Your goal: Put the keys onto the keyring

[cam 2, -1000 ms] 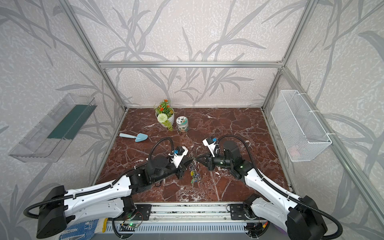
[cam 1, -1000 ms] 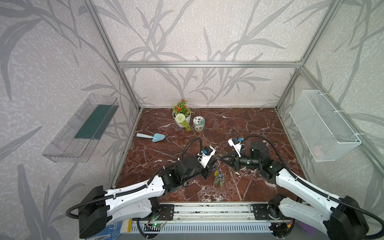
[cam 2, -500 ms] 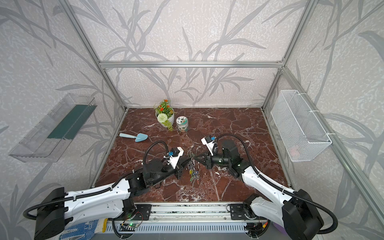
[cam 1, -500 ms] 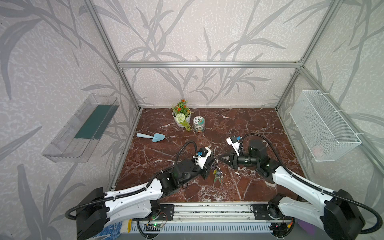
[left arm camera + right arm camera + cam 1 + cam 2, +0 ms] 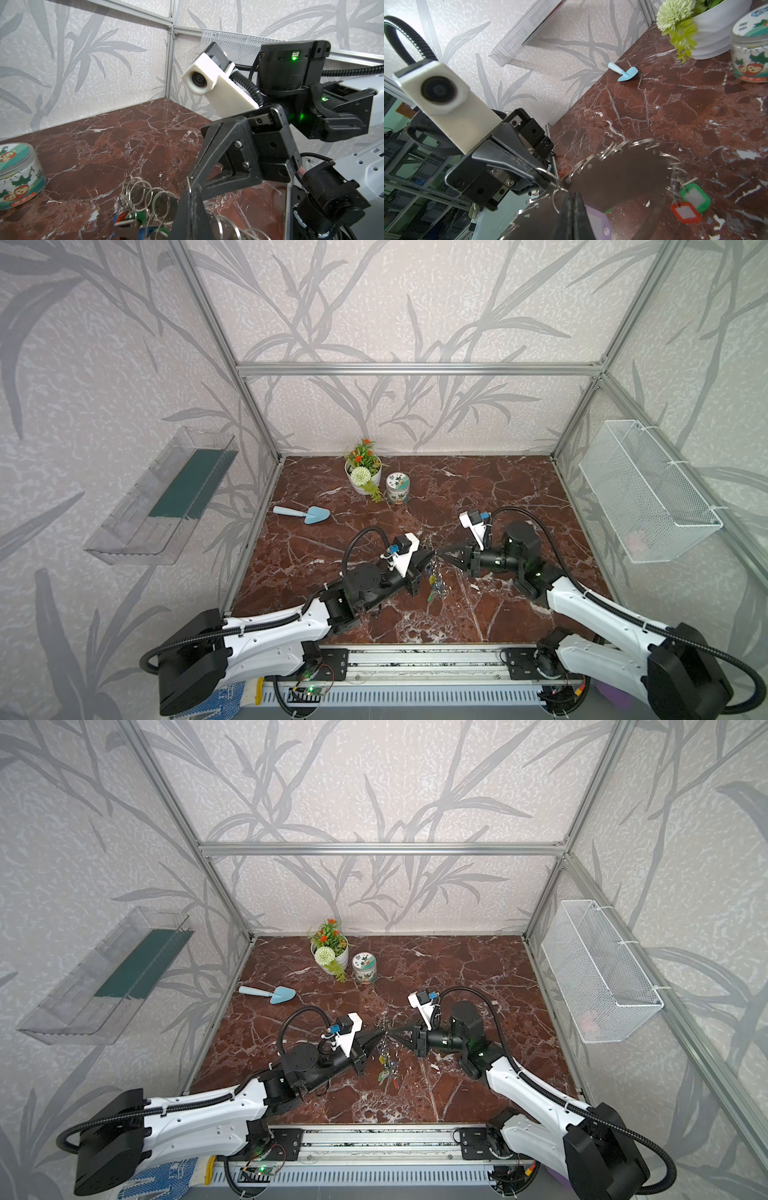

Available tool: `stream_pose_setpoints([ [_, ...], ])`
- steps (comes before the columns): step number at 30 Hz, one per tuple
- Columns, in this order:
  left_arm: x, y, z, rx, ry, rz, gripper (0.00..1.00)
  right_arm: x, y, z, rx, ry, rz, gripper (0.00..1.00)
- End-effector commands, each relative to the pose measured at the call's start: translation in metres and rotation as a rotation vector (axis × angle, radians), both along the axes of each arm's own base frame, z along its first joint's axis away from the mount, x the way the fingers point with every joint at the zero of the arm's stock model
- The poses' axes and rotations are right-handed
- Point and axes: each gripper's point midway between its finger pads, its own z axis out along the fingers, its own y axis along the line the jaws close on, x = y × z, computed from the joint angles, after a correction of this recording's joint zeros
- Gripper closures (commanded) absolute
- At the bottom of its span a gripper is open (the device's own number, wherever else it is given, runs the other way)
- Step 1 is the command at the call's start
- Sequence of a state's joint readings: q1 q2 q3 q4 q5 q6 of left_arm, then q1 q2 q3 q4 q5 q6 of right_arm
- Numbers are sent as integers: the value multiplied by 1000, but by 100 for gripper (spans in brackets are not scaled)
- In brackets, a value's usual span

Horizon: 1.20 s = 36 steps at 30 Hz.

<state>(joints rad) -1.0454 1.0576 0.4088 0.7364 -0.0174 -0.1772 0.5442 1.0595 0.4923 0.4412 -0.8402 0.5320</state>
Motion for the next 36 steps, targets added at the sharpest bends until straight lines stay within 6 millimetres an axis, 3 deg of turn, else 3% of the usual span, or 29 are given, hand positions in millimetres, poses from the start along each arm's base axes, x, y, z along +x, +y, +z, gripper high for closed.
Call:
stream_pose_setpoints([
  [1, -11, -4, 83, -227, -152, -59, 100, -10, -1, 1, 12, 8, 35, 100],
  [6, -11, -17, 93, -219, -167, -110, 100, -10, -5, 9, 21, -21, 9, 100],
  [15, 5, -22, 105, -262, -117, -179, 100, -1, -24, 13, 32, -32, -80, 100],
  [26, 11, -16, 118, -334, -81, -244, 100, 8, -43, 24, 34, -50, -169, 84],
  [36, 10, -17, 123, -334, -63, -278, 100, 27, -81, 66, 111, -104, -337, 69],
])
